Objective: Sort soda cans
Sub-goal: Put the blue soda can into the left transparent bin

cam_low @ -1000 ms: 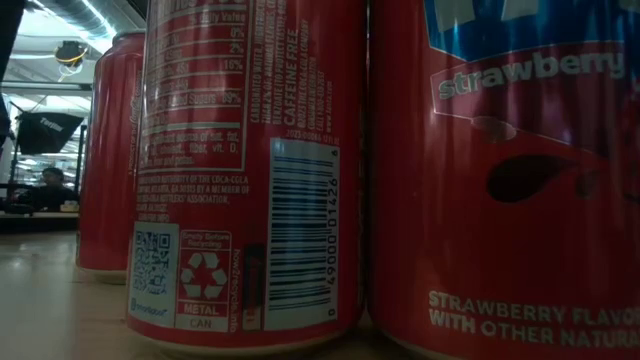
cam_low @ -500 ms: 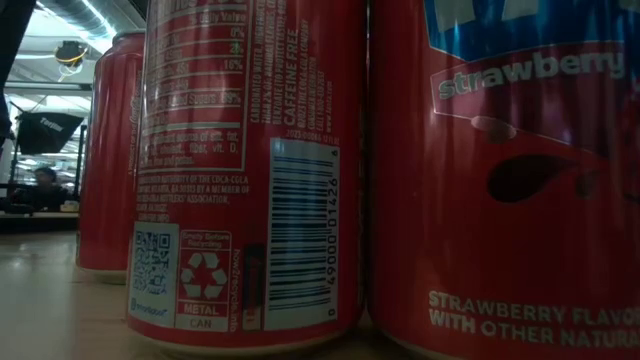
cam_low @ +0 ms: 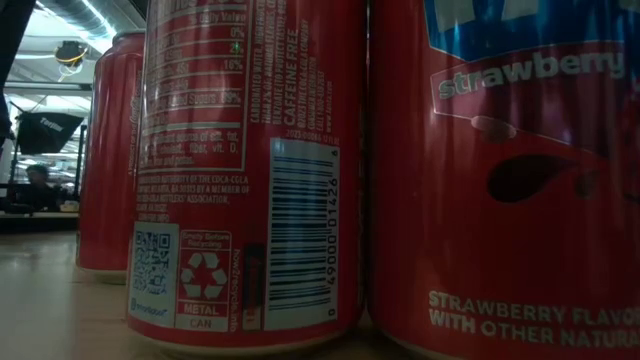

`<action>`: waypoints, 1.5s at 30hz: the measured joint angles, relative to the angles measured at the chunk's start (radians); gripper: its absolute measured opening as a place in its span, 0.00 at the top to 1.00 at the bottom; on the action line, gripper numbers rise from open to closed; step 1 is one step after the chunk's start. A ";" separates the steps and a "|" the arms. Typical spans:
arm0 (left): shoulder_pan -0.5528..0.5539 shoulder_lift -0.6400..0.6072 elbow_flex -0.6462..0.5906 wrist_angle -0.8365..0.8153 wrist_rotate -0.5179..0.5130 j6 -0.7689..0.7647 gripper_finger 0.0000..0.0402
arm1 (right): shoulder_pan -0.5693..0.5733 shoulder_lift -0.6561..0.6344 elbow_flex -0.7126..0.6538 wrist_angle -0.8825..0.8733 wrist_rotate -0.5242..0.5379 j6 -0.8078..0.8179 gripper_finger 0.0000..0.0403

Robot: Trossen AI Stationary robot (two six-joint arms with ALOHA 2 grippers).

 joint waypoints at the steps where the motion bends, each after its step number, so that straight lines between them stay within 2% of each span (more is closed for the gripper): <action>1: 0.000 0.000 0.000 0.002 0.000 0.000 0.23 | 0.000 0.000 0.000 0.000 0.000 0.000 0.09; 18: -0.016 -0.001 -0.001 0.019 0.044 -0.007 0.23 | 0.000 0.000 0.000 -0.001 0.000 0.000 0.09; 24: -0.015 -0.003 -0.001 -0.002 -0.055 0.031 0.23 | 0.000 0.000 0.000 -0.001 0.000 0.000 0.09; 45: -0.049 -0.002 -0.002 0.065 -0.063 0.049 0.23 | 0.000 0.000 0.000 0.000 0.000 0.000 0.09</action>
